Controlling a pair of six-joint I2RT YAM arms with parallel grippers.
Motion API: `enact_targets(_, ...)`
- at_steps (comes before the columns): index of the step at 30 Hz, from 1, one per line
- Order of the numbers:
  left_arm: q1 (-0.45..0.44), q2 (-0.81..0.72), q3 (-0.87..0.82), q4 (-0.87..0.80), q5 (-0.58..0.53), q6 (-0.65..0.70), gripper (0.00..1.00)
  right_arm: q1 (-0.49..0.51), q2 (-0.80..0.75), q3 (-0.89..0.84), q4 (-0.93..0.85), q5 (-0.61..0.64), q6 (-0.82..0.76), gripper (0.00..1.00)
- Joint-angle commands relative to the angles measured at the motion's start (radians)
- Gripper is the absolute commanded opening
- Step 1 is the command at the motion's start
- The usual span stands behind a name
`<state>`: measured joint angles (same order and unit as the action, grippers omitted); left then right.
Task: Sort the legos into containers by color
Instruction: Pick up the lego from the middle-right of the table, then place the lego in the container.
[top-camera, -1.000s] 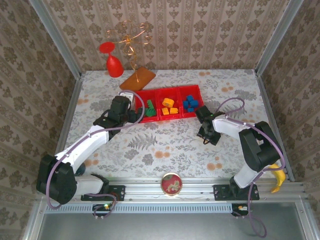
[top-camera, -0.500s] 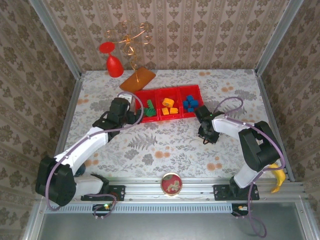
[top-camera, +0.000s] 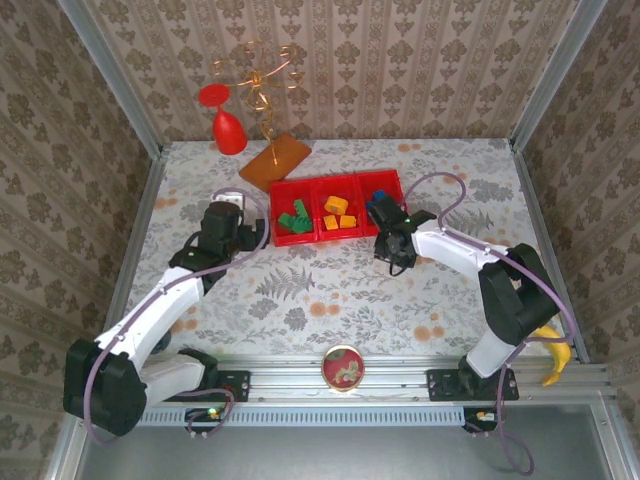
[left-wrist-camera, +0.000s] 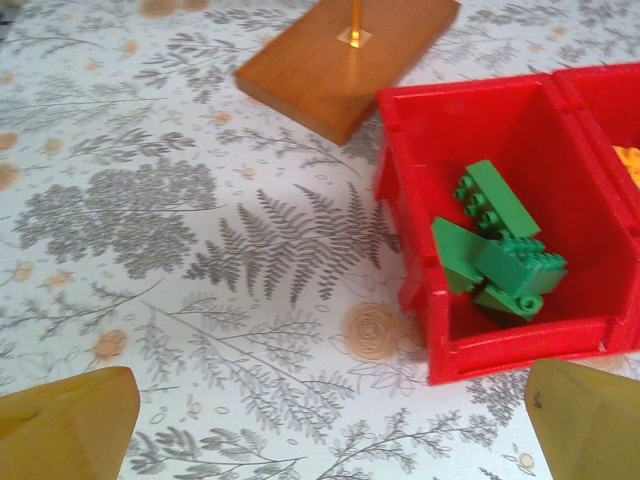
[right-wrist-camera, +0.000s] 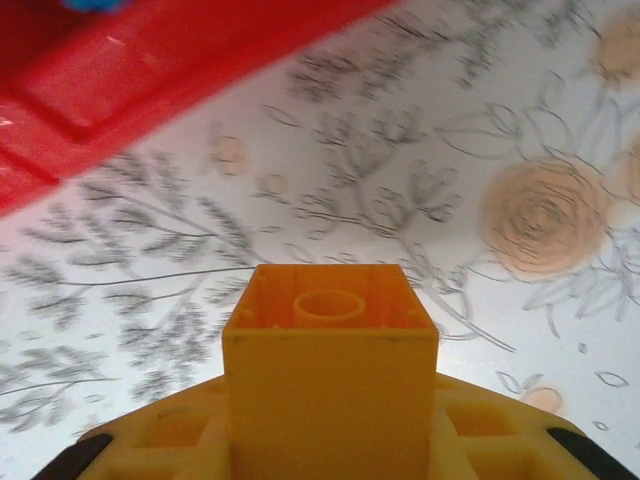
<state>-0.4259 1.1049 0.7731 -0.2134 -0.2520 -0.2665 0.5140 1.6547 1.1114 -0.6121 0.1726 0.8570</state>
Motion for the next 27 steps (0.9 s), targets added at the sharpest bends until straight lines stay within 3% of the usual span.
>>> enact_targets(1, 0.014, -0.038, -0.017, -0.041, -0.043, -0.042, 1.00, 0.023, 0.007, 0.082, -0.023, 0.024, -0.079, 0.19)
enact_targets(19, 0.053, -0.078, -0.064, -0.070, -0.049, -0.106, 1.00, 0.063, 0.338, 0.570, -0.073, 0.031, -0.314, 0.22)
enact_targets(27, 0.058, -0.081, -0.073, -0.076, -0.053, -0.108, 1.00, 0.068, 0.478, 0.755, -0.108, 0.042, -0.350, 0.40)
